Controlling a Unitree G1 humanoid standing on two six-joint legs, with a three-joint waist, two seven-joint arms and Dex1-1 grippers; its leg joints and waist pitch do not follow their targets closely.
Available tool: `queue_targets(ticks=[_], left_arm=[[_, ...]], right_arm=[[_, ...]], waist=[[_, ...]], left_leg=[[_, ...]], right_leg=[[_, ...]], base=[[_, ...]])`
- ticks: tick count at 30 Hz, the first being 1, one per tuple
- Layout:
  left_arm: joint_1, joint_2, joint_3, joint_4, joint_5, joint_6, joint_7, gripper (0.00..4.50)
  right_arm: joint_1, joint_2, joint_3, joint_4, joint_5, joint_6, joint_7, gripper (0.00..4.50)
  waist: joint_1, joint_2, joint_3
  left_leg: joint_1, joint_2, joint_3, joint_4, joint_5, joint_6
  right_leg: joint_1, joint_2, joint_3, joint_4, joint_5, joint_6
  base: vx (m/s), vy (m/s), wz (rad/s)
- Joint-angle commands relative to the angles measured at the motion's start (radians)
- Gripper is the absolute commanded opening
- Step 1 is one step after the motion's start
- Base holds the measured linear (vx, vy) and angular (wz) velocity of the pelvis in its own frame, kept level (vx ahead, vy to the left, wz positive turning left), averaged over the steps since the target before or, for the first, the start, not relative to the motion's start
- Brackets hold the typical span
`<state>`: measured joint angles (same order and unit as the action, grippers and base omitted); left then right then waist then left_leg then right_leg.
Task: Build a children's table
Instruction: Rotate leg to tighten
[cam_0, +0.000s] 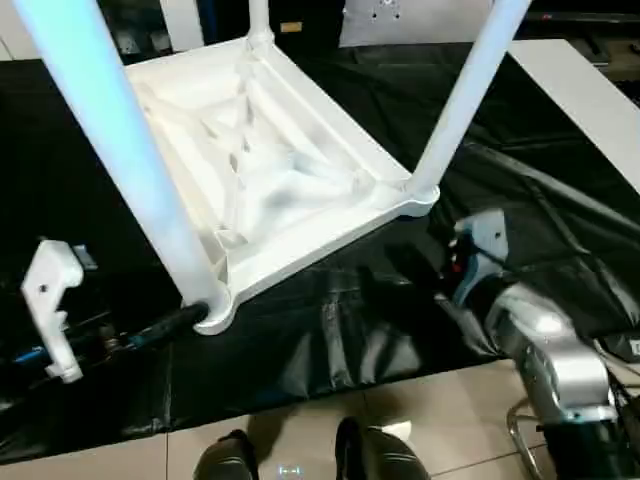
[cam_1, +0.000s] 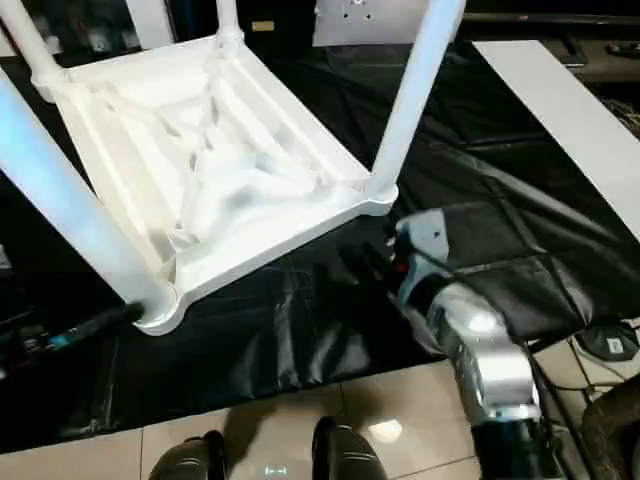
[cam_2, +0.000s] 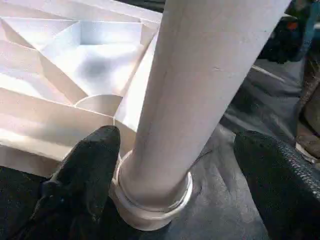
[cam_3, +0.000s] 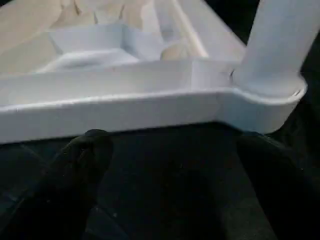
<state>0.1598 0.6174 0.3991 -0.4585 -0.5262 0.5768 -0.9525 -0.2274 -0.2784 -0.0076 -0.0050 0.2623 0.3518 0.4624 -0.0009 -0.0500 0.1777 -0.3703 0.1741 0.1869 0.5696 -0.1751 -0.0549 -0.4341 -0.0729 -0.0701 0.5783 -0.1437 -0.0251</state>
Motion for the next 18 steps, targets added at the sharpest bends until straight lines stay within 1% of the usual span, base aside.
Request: queue_targets(ticks=[1, 2, 3, 4, 5, 6, 7, 8, 9, 10, 11, 12, 13, 14, 15, 16, 17, 18], left_arm=[[0.022, -0.055, -0.033, -0.027, 0.031, -0.032, 0.063, 4.32], [0.024, -0.068, -0.037, -0.032, 0.034, -0.036, 0.076, 4.35], [0.028, -0.089, -0.044, -0.041, 0.029, -0.039, 0.096, 4.44], [0.034, -0.104, -0.05, -0.047, 0.027, -0.044, 0.112, 4.44], [0.036, -0.11, -0.053, -0.05, 0.027, -0.046, 0.117, 4.44], [0.054, -0.142, -0.062, -0.062, 0.036, -0.06, 0.15, 4.44], [0.085, -0.186, -0.072, -0.07, 0.066, -0.069, 0.209, 4.44], [0.107, -0.217, -0.077, -0.072, 0.089, -0.081, 0.249, 4.44], [0.126, -0.25, -0.078, -0.069, 0.105, -0.115, 0.274, 4.44], [0.139, -0.274, -0.078, -0.065, 0.115, -0.145, 0.29, 4.44], [0.173, -0.329, -0.079, -0.073, 0.122, -0.174, 0.326, 4.44], [0.197, -0.363, -0.083, -0.08, 0.129, -0.192, 0.35, 4.44], [0.236, -0.406, -0.098, -0.095, 0.149, -0.226, 0.381, 4.44], [0.261, -0.43, -0.111, -0.105, 0.164, -0.251, 0.399, 4.44], [0.261, -0.43, -0.111, -0.105, 0.164, -0.251, 0.399, 4.44], [0.292, -0.451, -0.134, -0.119, 0.189, -0.272, 0.423, 4.44], [0.331, -0.507, -0.149, -0.129, 0.219, -0.313, 0.481, 4.44], [0.342, -0.527, -0.151, -0.13, 0.226, -0.323, 0.5, 4.44]], right_arm=[[0.027, 0.0, -0.005, -0.046, -0.006, 0.003, -0.01, 4.5], [0.033, -0.002, 0.0, -0.051, -0.009, -0.002, -0.008, 4.5], [0.045, -0.002, 0.007, -0.063, -0.012, -0.007, -0.007, 4.5], [0.056, 0.001, 0.01, -0.075, -0.014, -0.012, -0.01, 4.5], [0.059, 0.002, 0.011, -0.079, -0.015, -0.013, -0.012, 4.5], [0.077, 0.011, 0.018, -0.109, -0.012, 0.005, -0.022, 4.5], [0.102, 0.02, 0.032, -0.157, -0.007, 0.029, -0.032, 4.5], [0.118, 0.024, 0.043, -0.189, -0.006, 0.05, -0.04, 4.5], [0.13, 0.025, 0.053, -0.211, -0.011, 0.075, -0.053, 4.5], [0.138, 0.025, 0.06, -0.225, -0.016, 0.092, -0.064, 4.5], [0.157, 0.028, 0.077, -0.251, -0.017, 0.089, -0.062, 4.5], [0.171, 0.031, 0.087, -0.267, -0.014, 0.086, -0.06, 4.5], [0.194, 0.038, 0.099, -0.29, -0.001, 0.093, -0.057, 4.5], [0.21, 0.044, 0.106, -0.304, 0.01, 0.102, -0.056, 4.5], [0.21, 0.044, 0.106, -0.304, 0.01, 0.102, -0.056, 4.5], [0.227, 0.039, 0.128, -0.307, -0.012, 0.079, -0.051, 4.5], [0.248, 0.033, 0.152, -0.303, -0.042, 0.048, -0.046, 4.5], [0.253, 0.031, 0.157, -0.302, -0.05, 0.037, -0.044, 4.5]], waist=[[0.005, 0.028, -0.073], [0.007, 0.023, -0.074], [0.009, 0.023, -0.075], [0.011, 0.024, -0.081], [0.011, 0.023, -0.082], [0.011, 0.023, -0.084], [0.011, 0.025, -0.087], [0.01, 0.023, -0.086], [0.009, 0.019, -0.086], [0.008, 0.017, -0.09], [0.009, 0.021, -0.094], [0.008, 0.021, -0.091], [0.009, 0.012, -0.089], [0.007, 0.01, -0.087], [0.008, 0.013, -0.089], [0.022, 0.002, -0.087], [0.014, 0.023, -0.084], [0.007, 0.043, -0.076]], left_leg=[[0.018, 0.05, -0.022, -0.071, -0.265, 0.028], [0.019, 0.051, -0.02, -0.069, -0.269, 0.025], [0.019, 0.052, -0.019, -0.069, -0.268, 0.025], [0.017, 0.051, -0.018, -0.068, -0.255, 0.029], [0.018, 0.052, -0.018, -0.068, -0.253, 0.031], [0.018, 0.051, -0.017, -0.067, -0.251, 0.033], [0.016, 0.052, -0.017, -0.065, -0.248, 0.036], [0.013, 0.055, -0.017, -0.066, -0.245, 0.037], [0.008, 0.054, -0.017, -0.065, -0.241, 0.045], [0.005, 0.051, -0.02, -0.067, -0.243, 0.046], [0.013, 0.05, -0.017, -0.063, -0.262, 0.045], [0.011, 0.051, -0.017, -0.063, -0.273, 0.044], [0.009, 0.049, -0.016, -0.062, -0.29, 0.039], [0.005, 0.05, -0.018, -0.064, -0.309, 0.039], [0.011, 0.049, -0.021, -0.064, -0.331, 0.035], [-0.046, 0.035, -0.066, -0.087, -0.33, 0.068], [-0.039, 0.047, -0.091, -0.095, -0.389, 0.067], [-0.028, 0.073, -0.13, -0.104, -0.499, 0.032]], right_leg=[[0.055, -0.06, 0.058, -0.067, -0.37, -0.165], [0.054, -0.06, 0.059, -0.07, -0.373, -0.158], [0.053, -0.061, 0.06, -0.071, -0.374, -0.156], [0.055, -0.058, 0.061, -0.068, -0.352, -0.158], [0.054, -0.057, 0.061, -0.068, -0.343, -0.16], [0.055, -0.056, 0.06, -0.067, -0.335, -0.163], [0.058, -0.056, 0.06, -0.066, -0.323, -0.167], [0.058, -0.055, 0.061, -0.067, -0.313, -0.166], [0.059, -0.053, 0.06, -0.069, -0.311, -0.155], [0.064, -0.054, 0.059, -0.07, -0.345, -0.136], [0.057, -0.054, 0.06, -0.075, -0.383, -0.126], [0.055, -0.054, 0.059, -0.079, -0.4, -0.12], [0.055, -0.055, 0.058, -0.088, -0.452, -0.094], [0.053, -0.055, 0.057, -0.096, -0.502, -0.063], [0.046, -0.053, 0.056, -0.101, -0.548, -0.036], [0.093, -0.075, 0.013, -0.073, -0.537, -0.041], [0.081, -0.061, -0.015, -0.085, -0.539, -0.038], [0.083, -0.055, -0.033, -0.077, -0.491, -0.074]], base=[[0.0, 0.0, 0.0], [0.0, 0.0, 0.0], [0.0, 0.0, 0.0], [0.0, 0.0, 0.0], [0.0, 0.0, 0.0], [0.0, 0.0, 0.0], [0.0, 0.0, 0.0], [0.0, 0.0, 0.0], [0.0, 0.0, 0.0], [0.0, 0.0, 0.0], [0.0, 0.0, 0.0], [0.0, 0.0, 0.0], [0.0, 0.0, 0.0], [0.0, 0.0, 0.0], [0.0, 0.0, 0.0], [0.0, 0.0, 0.0], [-0.024, -0.028, 0.4], [-0.024, -0.028, 0.4]])
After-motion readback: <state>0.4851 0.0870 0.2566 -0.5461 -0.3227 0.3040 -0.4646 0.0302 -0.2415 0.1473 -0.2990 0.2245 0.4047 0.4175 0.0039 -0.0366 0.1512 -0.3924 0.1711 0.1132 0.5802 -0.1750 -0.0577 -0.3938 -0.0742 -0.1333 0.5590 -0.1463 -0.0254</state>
